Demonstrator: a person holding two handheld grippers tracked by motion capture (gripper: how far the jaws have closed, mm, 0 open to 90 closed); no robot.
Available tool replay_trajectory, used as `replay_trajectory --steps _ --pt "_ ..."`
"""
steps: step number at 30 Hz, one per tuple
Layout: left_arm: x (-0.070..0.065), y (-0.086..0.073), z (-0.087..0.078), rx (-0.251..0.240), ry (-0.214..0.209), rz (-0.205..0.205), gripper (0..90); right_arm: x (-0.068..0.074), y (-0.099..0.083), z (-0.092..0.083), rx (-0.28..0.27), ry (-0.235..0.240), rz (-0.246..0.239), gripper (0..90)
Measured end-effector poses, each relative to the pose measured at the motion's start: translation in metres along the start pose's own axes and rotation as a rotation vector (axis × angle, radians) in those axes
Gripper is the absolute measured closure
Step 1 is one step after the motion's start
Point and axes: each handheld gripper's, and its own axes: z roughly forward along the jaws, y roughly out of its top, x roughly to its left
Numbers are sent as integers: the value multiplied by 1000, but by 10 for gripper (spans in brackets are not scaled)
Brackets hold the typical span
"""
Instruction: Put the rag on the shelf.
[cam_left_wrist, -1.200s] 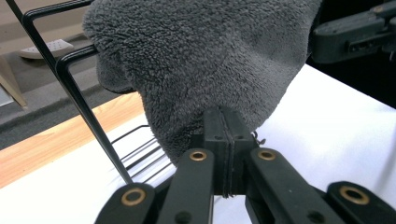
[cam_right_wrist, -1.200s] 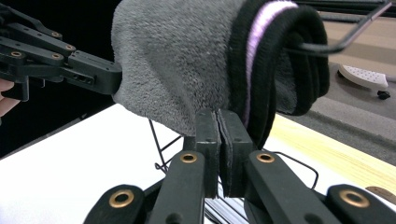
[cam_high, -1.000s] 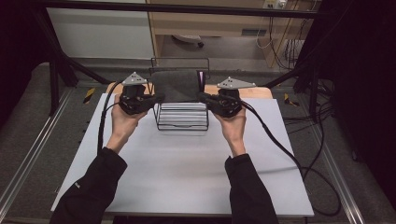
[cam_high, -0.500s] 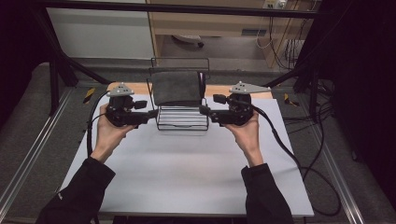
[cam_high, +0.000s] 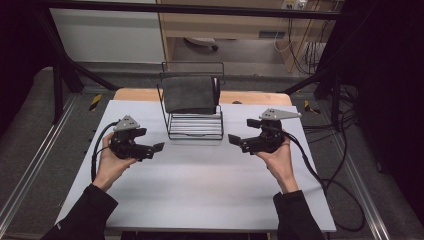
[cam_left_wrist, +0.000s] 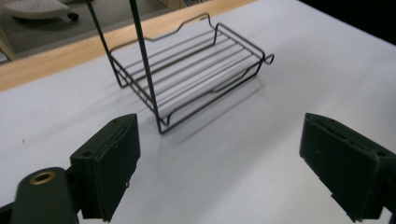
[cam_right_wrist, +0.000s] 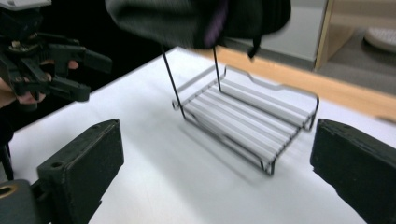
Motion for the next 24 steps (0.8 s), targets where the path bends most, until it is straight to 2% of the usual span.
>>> replay_trajectory --steps 2,11,16,19,24 --pt "-1 -18 3 3 15 -4 120 -5 -18 -1 28 1 3 12" --pt "2 -63 7 36 7 -22 105 -19 -78 -3 94 -15 14 5" --pt "7 -83 3 44 -2 -45 103 -26 -106 -8 134 -11 16 4" --pt "9 -94 1 53 -8 -47 102 -31 -119 -14 140 -14 25 5" --pt "13 -105 -3 65 -20 -32 97 -39 -136 -28 137 -25 49 5"
